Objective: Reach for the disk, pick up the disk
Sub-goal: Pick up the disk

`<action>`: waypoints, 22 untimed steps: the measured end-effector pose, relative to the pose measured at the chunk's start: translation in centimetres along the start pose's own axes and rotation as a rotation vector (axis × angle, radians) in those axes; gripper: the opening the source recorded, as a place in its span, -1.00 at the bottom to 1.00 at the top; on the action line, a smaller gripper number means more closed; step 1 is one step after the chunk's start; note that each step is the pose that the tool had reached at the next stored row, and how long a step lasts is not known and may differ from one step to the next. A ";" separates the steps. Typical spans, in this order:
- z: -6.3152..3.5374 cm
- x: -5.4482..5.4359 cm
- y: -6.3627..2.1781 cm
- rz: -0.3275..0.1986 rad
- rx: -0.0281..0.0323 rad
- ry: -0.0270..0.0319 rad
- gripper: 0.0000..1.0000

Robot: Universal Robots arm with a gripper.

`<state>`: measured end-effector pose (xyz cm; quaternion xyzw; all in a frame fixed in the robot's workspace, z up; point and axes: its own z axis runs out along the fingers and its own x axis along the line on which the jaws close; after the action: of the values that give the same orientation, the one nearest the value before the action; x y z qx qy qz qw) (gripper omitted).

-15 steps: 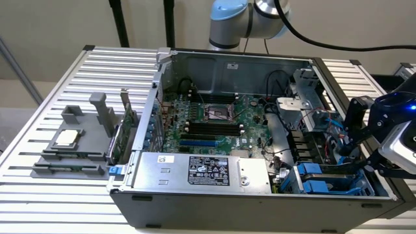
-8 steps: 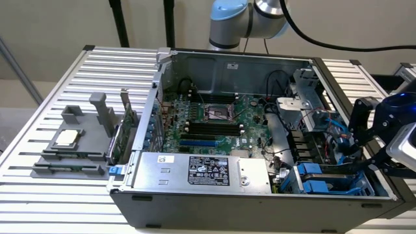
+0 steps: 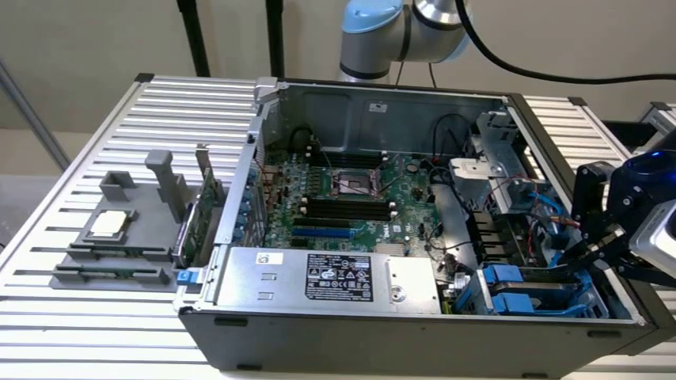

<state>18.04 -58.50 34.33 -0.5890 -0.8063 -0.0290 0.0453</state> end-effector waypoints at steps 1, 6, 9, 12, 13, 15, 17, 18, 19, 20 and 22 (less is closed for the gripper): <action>0.00 0.0 0.00 0.000 0.0000 0.0001 -0.64; 0.00 0.0 -0.02 -0.001 -0.0001 0.0002 -0.64; -0.13 0.1 -0.30 0.000 0.0000 0.0003 -0.64; -0.45 0.3 -0.82 0.000 -0.0001 0.0002 -0.64; -0.55 0.4 -1.07 0.000 -0.0003 0.0001 -0.64; -0.63 0.6 -1.57 0.000 -0.0010 -0.0001 -0.64; -0.62 0.7 -1.94 0.003 -0.0023 -0.0004 -0.64; -0.61 0.7 -2.07 0.008 -0.0033 -0.0005 -0.64; -0.61 0.8 -2.18 0.014 -0.0045 -0.0007 -0.64; -0.60 0.8 -2.25 0.022 -0.0058 -0.0008 -0.64; -0.60 0.8 -2.26 0.043 -0.0087 -0.0009 -0.64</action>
<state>15.67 -58.51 35.03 -0.6063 -0.7934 -0.0313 0.0430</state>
